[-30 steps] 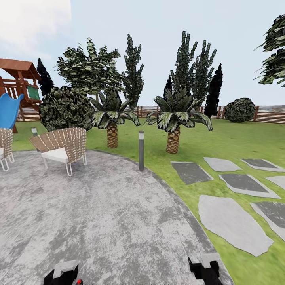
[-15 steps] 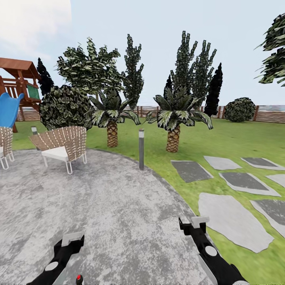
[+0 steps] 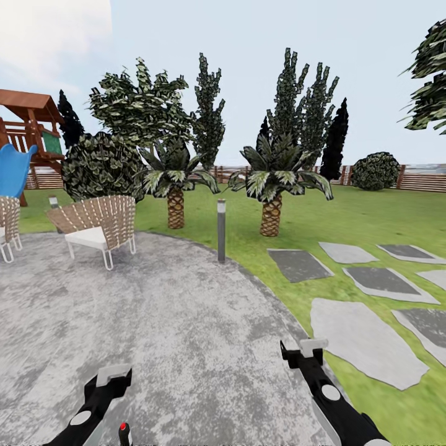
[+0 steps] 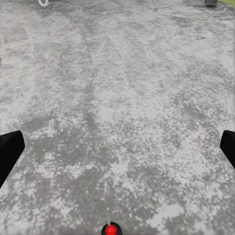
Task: In the garden, pick up the pesticide atomizer on the floor and spray pesticide onto both trees until each tree trunk is fully covered.
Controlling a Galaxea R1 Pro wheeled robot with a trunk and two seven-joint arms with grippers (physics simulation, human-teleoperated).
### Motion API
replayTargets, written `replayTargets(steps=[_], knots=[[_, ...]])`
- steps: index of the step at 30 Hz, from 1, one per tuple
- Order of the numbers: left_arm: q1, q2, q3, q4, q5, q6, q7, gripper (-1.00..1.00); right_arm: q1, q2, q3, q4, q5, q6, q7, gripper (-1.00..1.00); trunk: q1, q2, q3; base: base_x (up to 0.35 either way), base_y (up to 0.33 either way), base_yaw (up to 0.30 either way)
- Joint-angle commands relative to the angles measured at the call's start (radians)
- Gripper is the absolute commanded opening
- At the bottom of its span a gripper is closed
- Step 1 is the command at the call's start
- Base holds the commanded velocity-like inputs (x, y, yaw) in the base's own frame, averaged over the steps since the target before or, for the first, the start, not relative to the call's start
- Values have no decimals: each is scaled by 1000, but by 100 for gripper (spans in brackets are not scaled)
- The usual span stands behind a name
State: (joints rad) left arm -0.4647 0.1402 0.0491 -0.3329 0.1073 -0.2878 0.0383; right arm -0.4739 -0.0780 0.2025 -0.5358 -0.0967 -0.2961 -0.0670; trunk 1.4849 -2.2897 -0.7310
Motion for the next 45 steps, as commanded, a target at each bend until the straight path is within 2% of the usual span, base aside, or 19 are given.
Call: replayTargets(steps=[1, 9, 30, 45], knots=[[0, 0, 0, 0, 0, 0, 0, 100, 0, 0, 0, 1, 0, 0, 0, 100, 4, -7, -3, 0, 0, 0], [-1, -1, 0, 0, 1, -1, 0, 100, 0, 1, 0, 1, 0, 0, -1, 100, 35, -63, -31, 0, 0, 0], [-2, -3, 0, 0, 0, -2, 0, 100, 0, 3, -2, -1, -3, 0, -2, 100, 115, -210, -129, 0, 0, 0], [-2, -4, 0, 0, -1, -5, 0, 100, 0, 3, -2, -1, -3, 0, -2, 100, 122, -214, -211, 0, 0, 0]])
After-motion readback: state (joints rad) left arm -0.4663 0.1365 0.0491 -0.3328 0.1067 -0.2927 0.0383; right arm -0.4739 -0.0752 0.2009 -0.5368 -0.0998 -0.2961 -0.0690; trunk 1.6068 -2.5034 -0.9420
